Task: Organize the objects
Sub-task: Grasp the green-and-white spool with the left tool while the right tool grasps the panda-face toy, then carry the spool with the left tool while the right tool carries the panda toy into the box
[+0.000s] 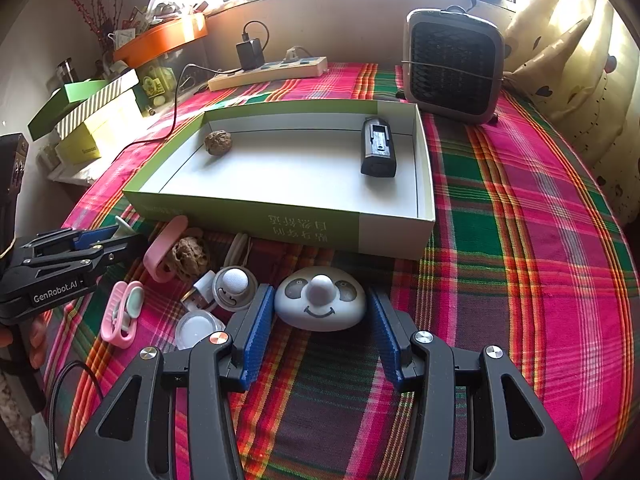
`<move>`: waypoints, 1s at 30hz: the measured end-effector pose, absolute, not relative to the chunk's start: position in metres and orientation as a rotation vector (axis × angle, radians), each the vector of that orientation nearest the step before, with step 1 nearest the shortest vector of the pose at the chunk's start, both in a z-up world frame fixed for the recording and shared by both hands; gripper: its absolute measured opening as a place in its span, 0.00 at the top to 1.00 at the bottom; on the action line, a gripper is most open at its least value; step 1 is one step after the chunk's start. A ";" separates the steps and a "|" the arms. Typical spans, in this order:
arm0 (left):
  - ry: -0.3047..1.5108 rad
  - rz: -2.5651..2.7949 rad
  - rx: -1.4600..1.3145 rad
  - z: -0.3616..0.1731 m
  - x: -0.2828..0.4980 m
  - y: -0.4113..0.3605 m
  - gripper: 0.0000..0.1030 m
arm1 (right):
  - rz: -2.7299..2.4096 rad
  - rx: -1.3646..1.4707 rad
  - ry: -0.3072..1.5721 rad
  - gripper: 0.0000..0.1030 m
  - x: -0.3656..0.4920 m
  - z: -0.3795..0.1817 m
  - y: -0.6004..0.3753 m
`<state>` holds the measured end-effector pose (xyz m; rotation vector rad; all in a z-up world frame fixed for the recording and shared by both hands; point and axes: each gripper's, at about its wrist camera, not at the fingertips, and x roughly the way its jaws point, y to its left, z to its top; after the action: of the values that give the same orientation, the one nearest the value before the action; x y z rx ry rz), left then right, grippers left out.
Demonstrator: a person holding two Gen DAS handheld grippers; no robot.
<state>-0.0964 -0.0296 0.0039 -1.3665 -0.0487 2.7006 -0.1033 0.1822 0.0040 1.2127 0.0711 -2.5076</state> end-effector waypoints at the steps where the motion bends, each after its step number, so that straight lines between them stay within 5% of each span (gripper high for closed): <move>1: -0.049 2.701 -1.366 0.004 -0.096 -0.030 0.69 | -2.508 1.213 0.072 0.53 -0.103 0.004 0.182; 30: -0.040 2.698 -1.348 0.010 -0.093 -0.027 0.69 | -2.520 1.196 0.072 0.53 -0.103 0.007 0.185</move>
<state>-0.0935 -0.0265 0.0098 -1.3484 -0.0405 2.6980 -0.1030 0.1849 0.0070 1.1962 0.0724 -2.5201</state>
